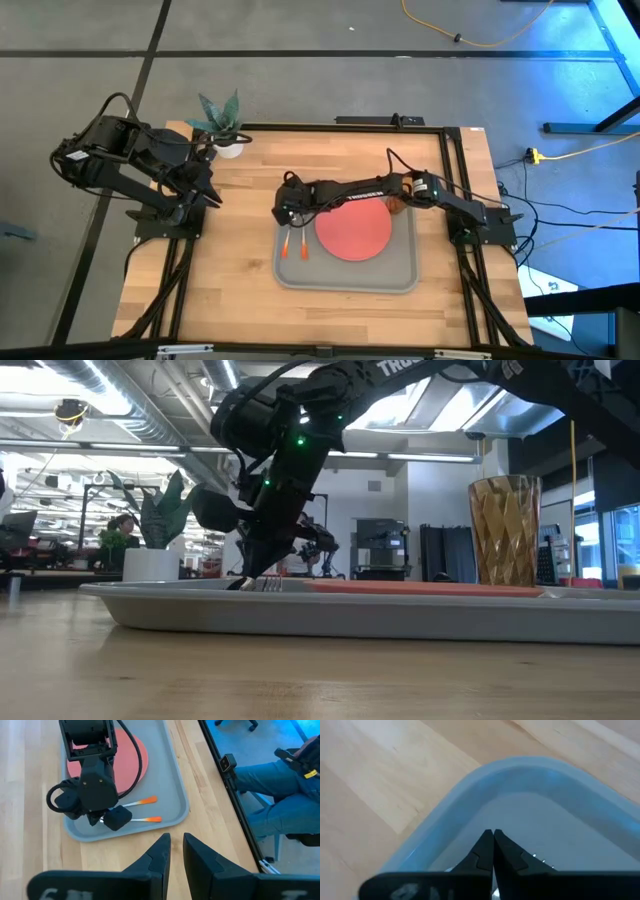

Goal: Pick and place plate/cup/fork/spoon on tray
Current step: Adjust the orange fork

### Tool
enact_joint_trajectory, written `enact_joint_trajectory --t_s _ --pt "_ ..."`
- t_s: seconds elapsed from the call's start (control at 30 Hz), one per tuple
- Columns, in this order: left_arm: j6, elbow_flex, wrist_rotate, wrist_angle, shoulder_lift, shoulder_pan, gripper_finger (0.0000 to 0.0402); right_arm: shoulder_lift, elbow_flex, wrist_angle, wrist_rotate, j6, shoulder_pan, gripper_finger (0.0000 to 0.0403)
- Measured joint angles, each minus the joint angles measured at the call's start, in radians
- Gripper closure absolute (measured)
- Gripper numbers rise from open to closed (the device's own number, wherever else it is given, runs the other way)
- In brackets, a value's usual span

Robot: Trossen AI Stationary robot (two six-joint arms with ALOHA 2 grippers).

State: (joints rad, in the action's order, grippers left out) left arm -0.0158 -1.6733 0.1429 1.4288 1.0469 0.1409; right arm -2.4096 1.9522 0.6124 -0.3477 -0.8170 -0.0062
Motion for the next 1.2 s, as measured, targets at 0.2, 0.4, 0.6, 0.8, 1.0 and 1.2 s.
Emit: enact_joint_trajectory --t_s 0.2,0.4,0.6,0.8,1.0,1.2 --pt "0.0 0.0 0.0 0.0 0.0 0.0 0.0356 0.047 0.0 0.052 -0.002 0.031 0.036 0.0397" --pt "0.0 0.0 0.0 0.0 0.0 0.0 0.0356 0.087 0.0 0.124 0.037 0.119 0.099 0.0397" --pt "0.0 0.0 0.0 0.0 0.0 0.0 0.0356 0.066 -0.017 0.146 0.133 0.093 0.142 0.0397" --pt "0.0 0.0 0.0 0.0 0.0 0.0 0.0356 0.055 -0.027 0.099 0.086 0.062 0.15 0.0397" --pt "-0.001 0.0 0.0 0.0 0.0 0.0 0.0356 0.042 -0.027 0.08 0.079 0.066 0.134 0.0397" --pt "-0.002 0.0 0.0 0.0 0.0 0.0 0.0356 0.039 -0.027 0.089 0.018 0.072 0.11 0.0397"
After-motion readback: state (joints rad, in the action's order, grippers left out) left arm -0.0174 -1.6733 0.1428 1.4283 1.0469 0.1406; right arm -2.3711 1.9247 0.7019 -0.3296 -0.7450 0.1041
